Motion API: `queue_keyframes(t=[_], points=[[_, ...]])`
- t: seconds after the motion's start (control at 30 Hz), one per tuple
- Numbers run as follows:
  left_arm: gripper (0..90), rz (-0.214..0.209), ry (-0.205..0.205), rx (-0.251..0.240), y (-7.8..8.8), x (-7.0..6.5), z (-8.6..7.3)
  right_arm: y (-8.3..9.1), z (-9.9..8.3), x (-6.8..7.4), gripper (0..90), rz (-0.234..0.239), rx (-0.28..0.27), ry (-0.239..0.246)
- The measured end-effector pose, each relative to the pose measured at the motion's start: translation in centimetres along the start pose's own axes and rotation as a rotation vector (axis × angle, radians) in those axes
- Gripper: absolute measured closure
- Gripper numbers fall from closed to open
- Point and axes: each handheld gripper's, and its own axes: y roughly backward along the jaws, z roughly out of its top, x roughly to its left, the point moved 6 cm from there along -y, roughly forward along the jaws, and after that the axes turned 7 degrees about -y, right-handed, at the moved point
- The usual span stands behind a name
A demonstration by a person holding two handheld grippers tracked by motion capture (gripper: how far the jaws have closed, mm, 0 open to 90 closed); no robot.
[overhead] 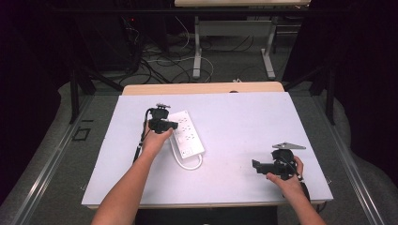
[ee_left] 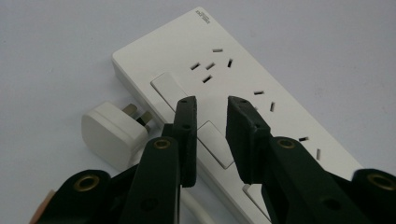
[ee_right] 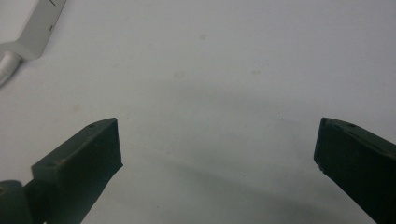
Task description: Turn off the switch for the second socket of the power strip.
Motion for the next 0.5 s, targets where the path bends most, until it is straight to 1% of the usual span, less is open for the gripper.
queue_keyframes(t=[0.03,0.17,0.33,0.37,0.4,0.5], points=[[72.0,-0.004,-0.003,0.004,0.1,0.0,0.0,0.0,0.0,0.0,0.2,0.000,0.000,-0.001],[69.0,-0.016,-0.013,-0.007,0.5,-0.3,0.1,0.0,0.0,0.0,0.2,0.002,-0.001,0.000],[66.5,-0.032,-0.016,-0.014,0.9,-0.7,0.1,0.0,0.0,0.0,0.2,0.003,0.000,-0.003],[65.1,-0.031,-0.011,-0.016,0.9,-0.8,0.2,0.1,0.0,0.1,0.2,0.003,0.000,-0.004],[65.1,-0.036,-0.019,-0.014,1.0,-0.8,0.2,0.1,0.0,0.1,0.2,0.003,0.000,-0.004],[62.4,-0.038,-0.026,-0.017,1.2,-0.9,0.1,0.1,0.0,0.1,0.1,0.004,-0.001,-0.003]])
